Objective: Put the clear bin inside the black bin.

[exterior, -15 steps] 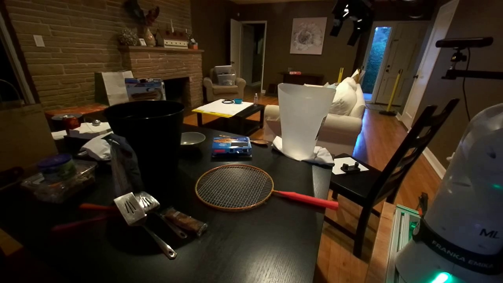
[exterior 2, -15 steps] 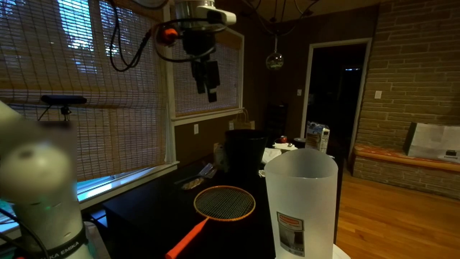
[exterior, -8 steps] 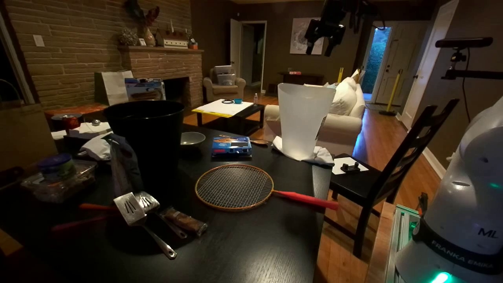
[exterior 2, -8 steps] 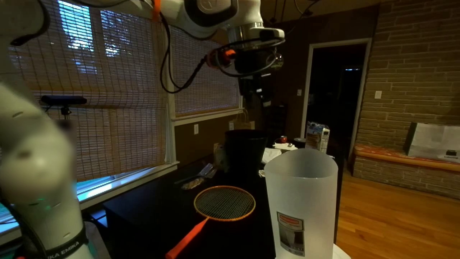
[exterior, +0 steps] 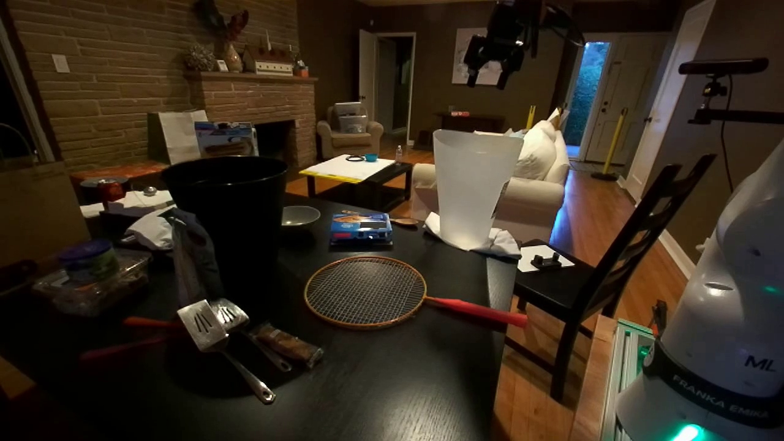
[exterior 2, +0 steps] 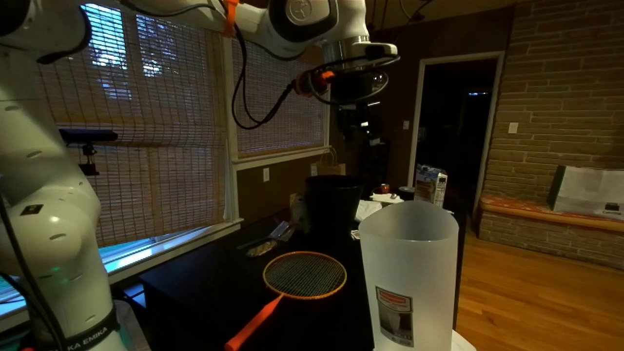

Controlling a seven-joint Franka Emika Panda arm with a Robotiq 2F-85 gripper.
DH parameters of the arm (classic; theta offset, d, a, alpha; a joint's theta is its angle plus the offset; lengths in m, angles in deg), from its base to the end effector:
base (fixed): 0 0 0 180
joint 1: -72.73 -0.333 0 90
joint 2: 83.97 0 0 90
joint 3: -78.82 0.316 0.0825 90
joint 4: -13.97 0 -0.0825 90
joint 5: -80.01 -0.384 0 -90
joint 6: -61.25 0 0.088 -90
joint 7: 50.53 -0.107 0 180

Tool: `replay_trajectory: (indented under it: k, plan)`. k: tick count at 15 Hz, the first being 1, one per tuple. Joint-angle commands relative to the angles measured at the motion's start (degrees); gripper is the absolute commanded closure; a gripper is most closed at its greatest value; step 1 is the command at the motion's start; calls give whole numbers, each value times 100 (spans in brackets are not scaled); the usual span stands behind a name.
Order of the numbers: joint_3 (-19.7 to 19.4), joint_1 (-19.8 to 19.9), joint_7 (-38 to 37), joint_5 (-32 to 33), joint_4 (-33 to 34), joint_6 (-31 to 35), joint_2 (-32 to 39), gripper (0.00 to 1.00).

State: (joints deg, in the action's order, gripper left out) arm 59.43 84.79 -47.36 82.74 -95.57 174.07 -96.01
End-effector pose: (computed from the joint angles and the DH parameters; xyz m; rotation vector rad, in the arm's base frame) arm 0.4364 -0.2883 0.6041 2.9751 -0.7324 0.3873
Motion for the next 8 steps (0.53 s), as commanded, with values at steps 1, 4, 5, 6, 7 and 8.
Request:
replay_trajectory:
  k: [1,4,5,6,7,8]
  plan:
    - [122,90,-64,42,130,218,750,0]
    - [185,100,-45,100,249,430,1461,0]
    - [214,102,-69,97,300,502,1714,0]
    - [251,96,-93,153,352,566,1943,0]
    - [291,79,-133,238,391,641,2122,0]
    - [331,62,-118,286,426,778,2308,0]
